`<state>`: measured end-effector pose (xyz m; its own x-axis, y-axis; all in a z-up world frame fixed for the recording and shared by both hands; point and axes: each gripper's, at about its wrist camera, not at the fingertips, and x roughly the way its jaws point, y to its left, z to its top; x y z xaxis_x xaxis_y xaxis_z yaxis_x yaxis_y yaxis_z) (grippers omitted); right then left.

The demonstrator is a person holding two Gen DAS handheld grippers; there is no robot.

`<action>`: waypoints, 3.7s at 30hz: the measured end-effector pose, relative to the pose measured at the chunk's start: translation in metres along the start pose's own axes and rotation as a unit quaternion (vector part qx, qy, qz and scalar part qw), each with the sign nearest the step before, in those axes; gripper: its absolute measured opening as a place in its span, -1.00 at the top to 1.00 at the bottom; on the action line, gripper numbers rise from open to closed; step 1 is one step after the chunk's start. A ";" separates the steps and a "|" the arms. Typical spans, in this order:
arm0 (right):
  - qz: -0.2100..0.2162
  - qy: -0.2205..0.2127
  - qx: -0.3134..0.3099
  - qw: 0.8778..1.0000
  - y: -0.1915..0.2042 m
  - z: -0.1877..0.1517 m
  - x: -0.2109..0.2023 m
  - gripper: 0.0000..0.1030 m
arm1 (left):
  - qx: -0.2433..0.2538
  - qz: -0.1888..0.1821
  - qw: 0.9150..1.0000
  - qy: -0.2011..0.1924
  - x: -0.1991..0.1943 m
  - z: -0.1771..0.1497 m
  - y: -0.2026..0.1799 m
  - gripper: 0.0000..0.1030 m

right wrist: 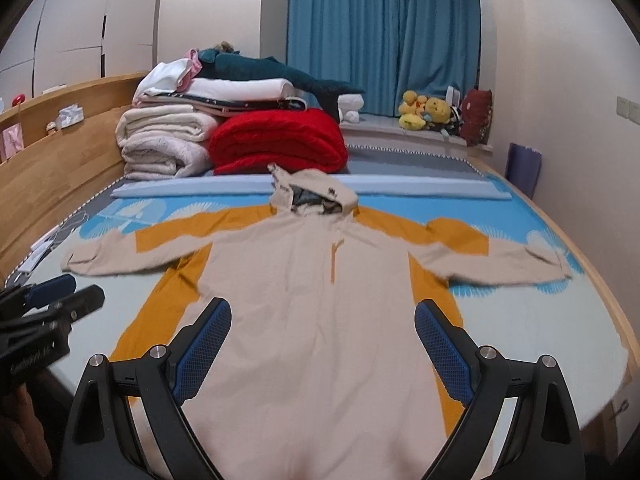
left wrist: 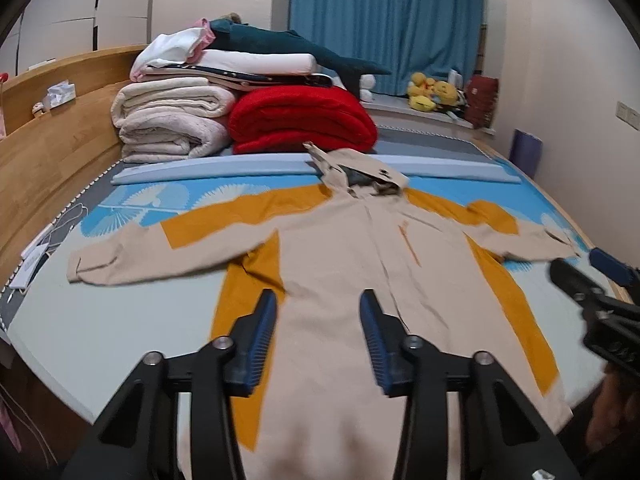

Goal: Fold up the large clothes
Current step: 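Grasp the jacket sleeve cuff with the left tool, then lift the sleeve with the left tool and lay it across the jacket body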

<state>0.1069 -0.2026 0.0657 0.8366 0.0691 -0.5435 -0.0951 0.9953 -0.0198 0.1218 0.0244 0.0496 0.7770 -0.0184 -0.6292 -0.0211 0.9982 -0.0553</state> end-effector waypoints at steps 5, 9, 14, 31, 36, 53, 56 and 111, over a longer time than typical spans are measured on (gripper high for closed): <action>0.006 -0.016 -0.006 1.000 -0.004 0.039 0.036 -0.53 | -0.021 0.017 1.000 0.015 0.045 0.033 0.025 0.57; 0.015 -0.031 -0.003 0.999 -0.005 0.070 0.065 0.01 | -0.047 0.028 0.998 0.021 0.072 0.053 0.047 0.57; 0.026 -0.029 -0.004 0.999 0.003 0.108 0.108 0.56 | -0.096 0.076 0.992 0.014 0.097 0.080 0.087 0.61; 0.065 0.030 -0.019 0.997 0.028 0.117 0.236 -0.13 | -0.173 0.173 0.965 0.094 0.201 0.059 0.236 0.61; 0.048 0.027 0.000 0.998 0.019 0.116 0.254 -0.17 | -0.230 0.230 0.938 0.120 0.223 0.038 0.307 0.55; 0.068 0.079 -0.015 0.994 0.036 0.097 0.300 0.56 | -0.350 0.317 0.868 0.153 0.262 -0.025 0.469 -0.01; 0.066 0.089 -0.017 0.994 0.038 0.092 0.310 0.55 | -0.369 0.305 0.864 0.157 0.267 -0.032 0.480 -0.01; 0.113 0.181 0.114 0.970 -0.006 0.070 0.312 0.21 | -0.115 -0.006 0.980 0.159 0.225 0.091 0.055 0.69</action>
<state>0.4063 -0.1826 -0.0452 0.5598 0.3000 -0.7724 -0.0976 0.9495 0.2981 0.3526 0.0798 -0.0249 0.5431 -0.0839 -0.8355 -0.1828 0.9593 -0.2151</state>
